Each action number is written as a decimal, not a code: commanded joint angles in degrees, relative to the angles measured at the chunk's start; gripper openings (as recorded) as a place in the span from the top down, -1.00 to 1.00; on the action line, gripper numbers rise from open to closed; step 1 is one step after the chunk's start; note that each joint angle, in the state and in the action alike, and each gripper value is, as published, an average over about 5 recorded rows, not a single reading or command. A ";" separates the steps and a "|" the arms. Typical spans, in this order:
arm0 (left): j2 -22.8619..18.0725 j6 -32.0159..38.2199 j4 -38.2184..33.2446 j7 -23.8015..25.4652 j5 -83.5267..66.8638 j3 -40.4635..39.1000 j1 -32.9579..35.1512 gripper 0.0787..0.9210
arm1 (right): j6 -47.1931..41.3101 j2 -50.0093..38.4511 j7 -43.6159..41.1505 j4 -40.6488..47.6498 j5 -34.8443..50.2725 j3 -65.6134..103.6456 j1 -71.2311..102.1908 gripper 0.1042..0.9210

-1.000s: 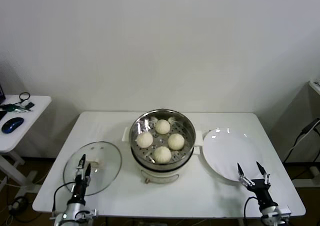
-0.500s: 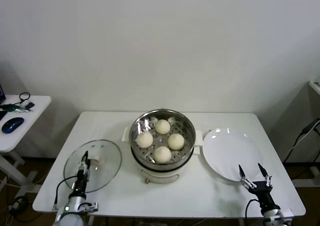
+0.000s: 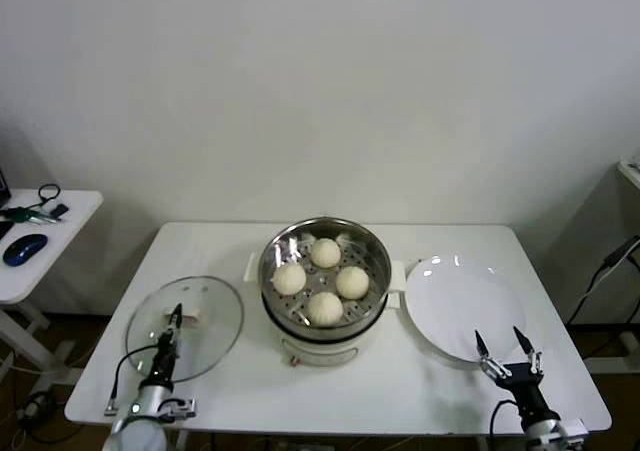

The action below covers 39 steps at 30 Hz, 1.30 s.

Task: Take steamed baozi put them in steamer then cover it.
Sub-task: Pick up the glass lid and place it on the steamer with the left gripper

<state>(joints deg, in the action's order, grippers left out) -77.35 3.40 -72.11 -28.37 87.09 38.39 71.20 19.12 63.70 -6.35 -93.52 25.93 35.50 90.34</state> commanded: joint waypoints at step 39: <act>15.14 -40.96 -49.96 38.06 -29.29 -27.73 -6.60 0.86 | -3.19 2.53 1.57 -2.10 -6.24 1.14 -0.97 -0.76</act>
<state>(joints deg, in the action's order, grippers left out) -62.27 -31.30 -116.08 5.58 57.22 20.01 67.83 15.46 65.94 -4.66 -96.09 20.33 36.43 89.46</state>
